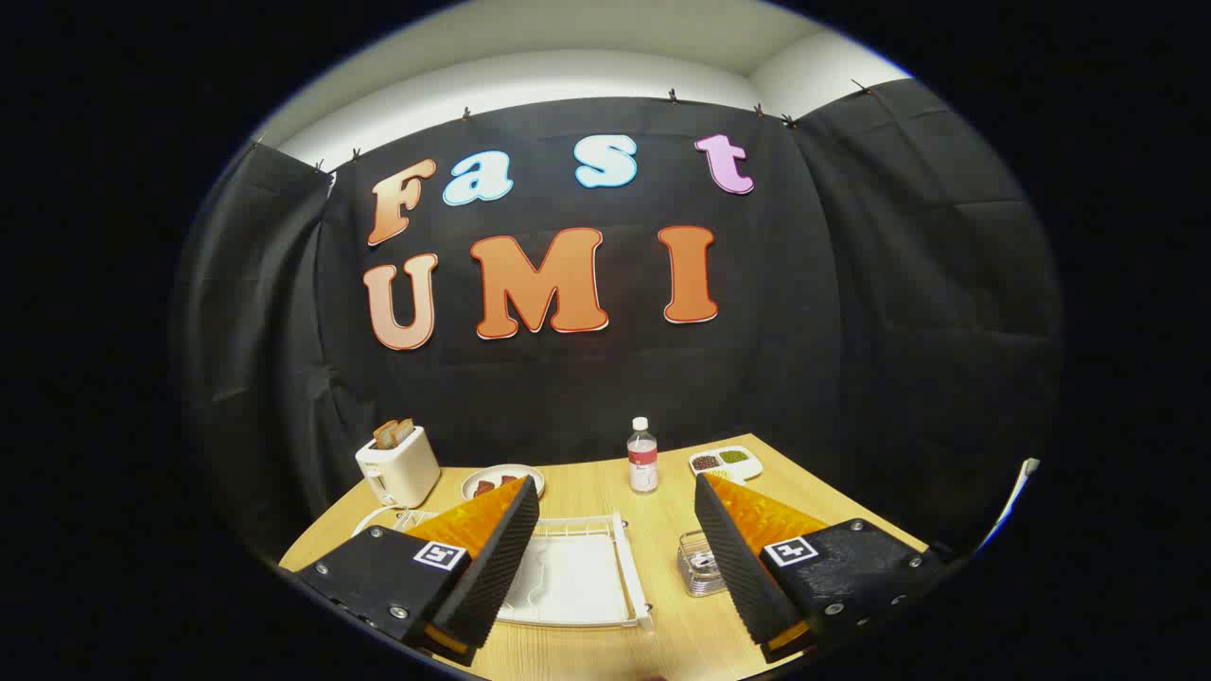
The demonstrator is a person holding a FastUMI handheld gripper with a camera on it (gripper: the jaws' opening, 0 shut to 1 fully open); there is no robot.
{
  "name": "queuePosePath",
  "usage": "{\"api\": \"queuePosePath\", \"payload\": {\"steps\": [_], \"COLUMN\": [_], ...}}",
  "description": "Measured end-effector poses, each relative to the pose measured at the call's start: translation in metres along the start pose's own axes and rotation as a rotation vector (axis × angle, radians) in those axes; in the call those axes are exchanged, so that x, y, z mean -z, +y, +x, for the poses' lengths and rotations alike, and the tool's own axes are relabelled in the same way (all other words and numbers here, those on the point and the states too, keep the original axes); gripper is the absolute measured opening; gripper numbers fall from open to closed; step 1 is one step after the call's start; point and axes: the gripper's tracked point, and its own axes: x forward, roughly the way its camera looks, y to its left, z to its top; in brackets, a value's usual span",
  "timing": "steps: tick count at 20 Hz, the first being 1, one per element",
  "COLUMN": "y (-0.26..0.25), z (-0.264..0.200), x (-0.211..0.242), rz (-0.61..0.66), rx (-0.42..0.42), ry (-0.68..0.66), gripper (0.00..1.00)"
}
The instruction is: Take the plate from the dish rack, then take the spoon from the basket and place it into the plate.
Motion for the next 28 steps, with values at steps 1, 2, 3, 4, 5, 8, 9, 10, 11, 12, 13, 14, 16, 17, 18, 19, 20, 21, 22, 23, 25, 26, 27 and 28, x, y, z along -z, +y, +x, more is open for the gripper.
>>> {"api": "queuePosePath", "payload": {"steps": [1,2,3,4,5,8,9,10,11,12,13,14,16,17,18,19,20,21,22,23,25,26,27,28], "y": [0.001,0.002,0.002,0.004,0.005,0.001,0.0,-0.001,-0.001,-0.001,-0.002,-0.003,-0.003,-0.001,0.002,0.006,0.01,0.014,0.02,0.026,0.042,0.049,0.056,0.064], "z": [0.001,0.0,-0.001,-0.001,-0.002,-0.003,-0.003,-0.003,-0.003,-0.001,0.0,0.001,0.002,0.004,0.006,0.008,0.01,0.013,0.017,0.019,0.026,0.029,0.032,0.035], "x": [0.003,0.004,0.006,0.006,0.007,0.006,0.007,0.007,0.008,0.008,0.01,0.012,0.012,0.013,0.014,0.015,0.017,0.018,0.02,0.023,0.032,0.037,0.04,0.045], "rz": [-0.001,-0.003,-0.004,-0.005,-0.005,-0.005,-0.002,0.003,0.007,0.011,0.012,0.011,0.015,0.022,0.029,0.032,0.031,0.03,0.028,0.026,0.017,0.01,0.004,0.0], "rx": [-0.003,-0.002,-0.002,-0.005,-0.009,-0.002,0.001,0.002,0.004,0.005,0.007,0.011,0.017,0.016,0.01,0.005,0.0,-0.005,-0.012,-0.022,-0.047,-0.057,-0.068,-0.081], "ry": [0.006,0.011,0.014,0.016,0.018,0.021,0.022,0.025,0.028,0.032,0.04,0.049,0.055,0.059,0.064,0.071,0.079,0.086,0.093,0.1,0.123,0.137,0.149,0.164], "gripper": [0.99,0.98,0.98,0.98,0.98,0.99,0.99,0.99,0.99,0.99,0.99,0.98,0.99,0.99,0.99,0.99,0.99,0.99,0.99,0.99,0.98,0.98,0.98,0.98]}}
